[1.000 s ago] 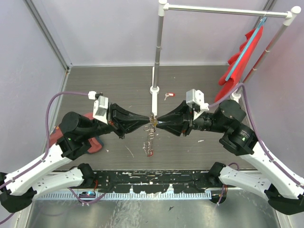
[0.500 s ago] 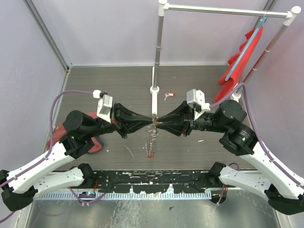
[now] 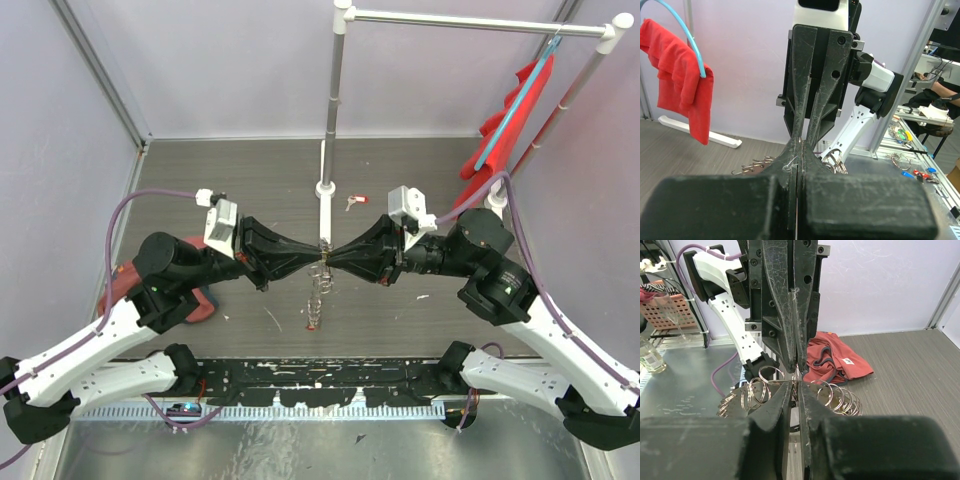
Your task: Put the keys on the keyring
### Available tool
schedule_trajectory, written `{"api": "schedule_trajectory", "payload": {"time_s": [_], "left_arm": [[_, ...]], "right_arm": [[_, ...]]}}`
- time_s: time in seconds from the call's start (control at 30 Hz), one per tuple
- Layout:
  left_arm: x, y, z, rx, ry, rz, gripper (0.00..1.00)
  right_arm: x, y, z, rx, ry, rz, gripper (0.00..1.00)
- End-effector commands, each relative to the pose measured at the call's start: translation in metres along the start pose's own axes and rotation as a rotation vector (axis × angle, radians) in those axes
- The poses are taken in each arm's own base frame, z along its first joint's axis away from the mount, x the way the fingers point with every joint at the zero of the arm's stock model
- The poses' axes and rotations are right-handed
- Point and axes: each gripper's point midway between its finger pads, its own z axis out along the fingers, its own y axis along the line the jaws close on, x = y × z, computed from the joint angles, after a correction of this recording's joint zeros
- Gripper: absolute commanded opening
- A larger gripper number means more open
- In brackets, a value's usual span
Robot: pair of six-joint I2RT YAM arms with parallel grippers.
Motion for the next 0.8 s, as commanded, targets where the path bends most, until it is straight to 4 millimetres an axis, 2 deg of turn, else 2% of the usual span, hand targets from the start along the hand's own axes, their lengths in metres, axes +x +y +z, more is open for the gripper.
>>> {"api": "schedule_trajectory", "payload": {"time_s": [0.0, 0.13, 0.3, 0.57, 0.77], "left_arm": [[-0.022, -0.009, 0.002, 0.039, -0.069, 0.033, 0.00], [-0.021, -0.009, 0.003, 0.038, -0.060, 0.033, 0.00], [-0.020, -0.009, 0.004, 0.042, -0.052, 0.033, 0.02], [-0.013, -0.011, 0.001, 0.049, 0.016, 0.050, 0.39], [-0.008, -0.007, -0.006, 0.013, 0.076, 0.086, 0.51]], "right_arm": [[-0.025, 0.004, 0.000, -0.020, -0.069, -0.039, 0.14], [-0.022, 0.004, 0.001, -0.025, -0.064, -0.035, 0.02], [-0.021, 0.003, 0.002, -0.017, -0.043, -0.023, 0.01], [-0.015, -0.002, -0.009, 0.052, 0.006, -0.005, 0.01], [-0.007, -0.010, -0.014, 0.102, 0.091, -0.005, 0.01]]}}
